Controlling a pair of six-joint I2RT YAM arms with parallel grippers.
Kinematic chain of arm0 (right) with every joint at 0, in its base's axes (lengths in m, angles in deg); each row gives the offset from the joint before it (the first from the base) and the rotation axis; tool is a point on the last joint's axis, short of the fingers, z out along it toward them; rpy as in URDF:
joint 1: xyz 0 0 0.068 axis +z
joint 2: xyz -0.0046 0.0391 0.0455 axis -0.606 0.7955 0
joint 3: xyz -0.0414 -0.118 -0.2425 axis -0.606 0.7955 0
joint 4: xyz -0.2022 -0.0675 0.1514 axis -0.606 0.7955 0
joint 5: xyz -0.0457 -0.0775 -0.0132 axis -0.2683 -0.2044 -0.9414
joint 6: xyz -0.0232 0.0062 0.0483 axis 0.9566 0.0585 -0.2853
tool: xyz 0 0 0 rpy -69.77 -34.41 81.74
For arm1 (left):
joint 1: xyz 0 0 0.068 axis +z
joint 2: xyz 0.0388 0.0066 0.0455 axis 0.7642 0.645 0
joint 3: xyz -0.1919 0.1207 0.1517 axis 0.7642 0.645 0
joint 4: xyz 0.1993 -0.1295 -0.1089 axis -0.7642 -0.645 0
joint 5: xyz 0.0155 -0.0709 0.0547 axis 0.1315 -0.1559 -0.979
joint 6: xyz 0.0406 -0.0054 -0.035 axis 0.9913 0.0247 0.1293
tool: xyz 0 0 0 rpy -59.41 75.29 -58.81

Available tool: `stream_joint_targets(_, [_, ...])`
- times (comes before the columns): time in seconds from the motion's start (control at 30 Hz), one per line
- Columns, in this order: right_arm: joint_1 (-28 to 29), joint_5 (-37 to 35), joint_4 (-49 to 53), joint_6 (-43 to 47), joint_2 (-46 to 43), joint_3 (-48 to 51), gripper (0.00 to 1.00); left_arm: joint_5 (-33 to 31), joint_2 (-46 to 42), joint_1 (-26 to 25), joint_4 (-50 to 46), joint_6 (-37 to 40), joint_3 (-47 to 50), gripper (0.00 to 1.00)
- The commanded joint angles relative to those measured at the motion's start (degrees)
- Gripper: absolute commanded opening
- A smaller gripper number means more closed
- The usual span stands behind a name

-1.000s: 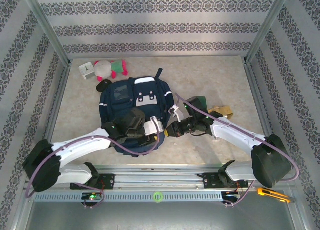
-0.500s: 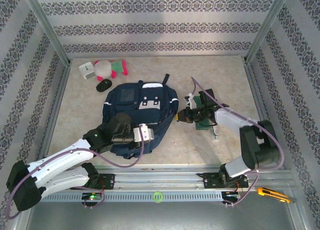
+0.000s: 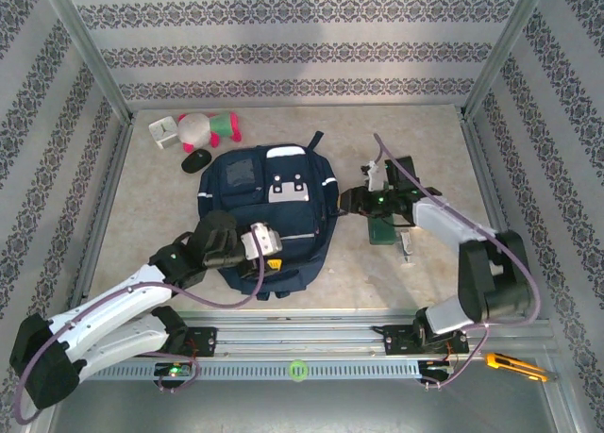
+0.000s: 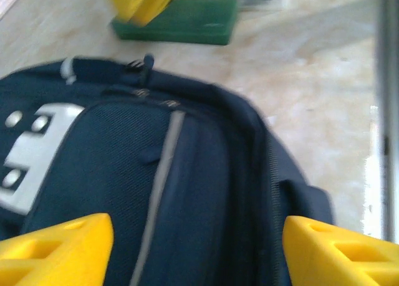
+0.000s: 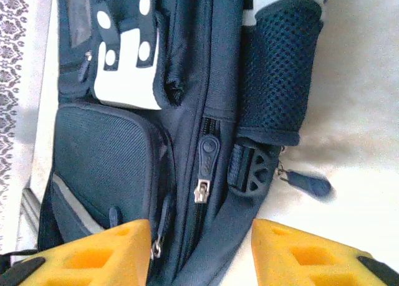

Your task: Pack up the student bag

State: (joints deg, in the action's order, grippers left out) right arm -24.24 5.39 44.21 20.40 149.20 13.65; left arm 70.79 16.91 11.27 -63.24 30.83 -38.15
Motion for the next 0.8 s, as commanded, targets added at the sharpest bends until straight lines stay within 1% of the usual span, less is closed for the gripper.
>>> stream_joint_targets(0.0, [3.0, -6.7, 10.5, 2.9, -6.7, -0.3, 0.48, 0.8, -0.6, 4.0, -3.9, 4.3, -2.0, 0.74])
stream_joint_targets(0.03, [4.2, -8.1, 12.0, 2.9, -8.2, 0.0, 0.50, -0.3, 0.0, 4.0, -5.7, 7.2, -2.3, 0.75])
stream_joint_targets(0.1, [7.5, -10.1, 13.2, 0.7, -11.3, 1.9, 0.51, -2.0, 2.3, 4.0, -8.2, 11.7, -3.3, 0.77])
stream_joint_targets(0.2, [13.0, -11.6, 9.4, -5.0, -13.6, 5.8, 0.51, -2.2, 7.2, 4.0, -7.1, 13.7, -4.4, 0.81])
stream_joint_targets(0.3, [16.9, -13.2, 6.2, -9.6, -12.5, 8.5, 0.51, -0.7, 12.0, 3.9, -3.8, 14.1, -5.3, 0.85])
stream_joint_targets(0.37, [18.1, -13.8, 3.8, -11.8, -11.3, 9.7, 0.51, 0.0, 15.2, 3.6, -2.2, 14.8, -6.1, 0.86])
stream_joint_targets(0.47, [19.5, -14.0, -0.6, -14.5, -9.9, 11.5, 0.51, -1.3, 20.1, 2.4, -1.6, 15.7, -7.7, 0.86])
stream_joint_targets(0.67, [20.7, -13.9, -3.5, -14.9, -6.1, 12.1, 0.51, -3.9, 26.8, 0.5, 3.7, 15.4, -8.2, 0.87])
stream_joint_targets(0.7, [20.8, -13.6, -4.2, -14.9, -5.7, 12.4, 0.51, -4.8, 27.7, 0.1, 4.9, 15.0, -8.2, 0.87])
stream_joint_targets(0.73, [20.9, -13.0, -5.0, -14.7, -5.3, 12.7, 0.50, -5.7, 28.5, -0.1, 5.7, 14.7, -8.2, 0.82])
stream_joint_targets(0.77, [21.0, -12.4, -5.9, -14.5, -5.2, 13.0, 0.50, -6.9, 29.2, -0.5, 6.3, 14.1, -8.4, 0.69])
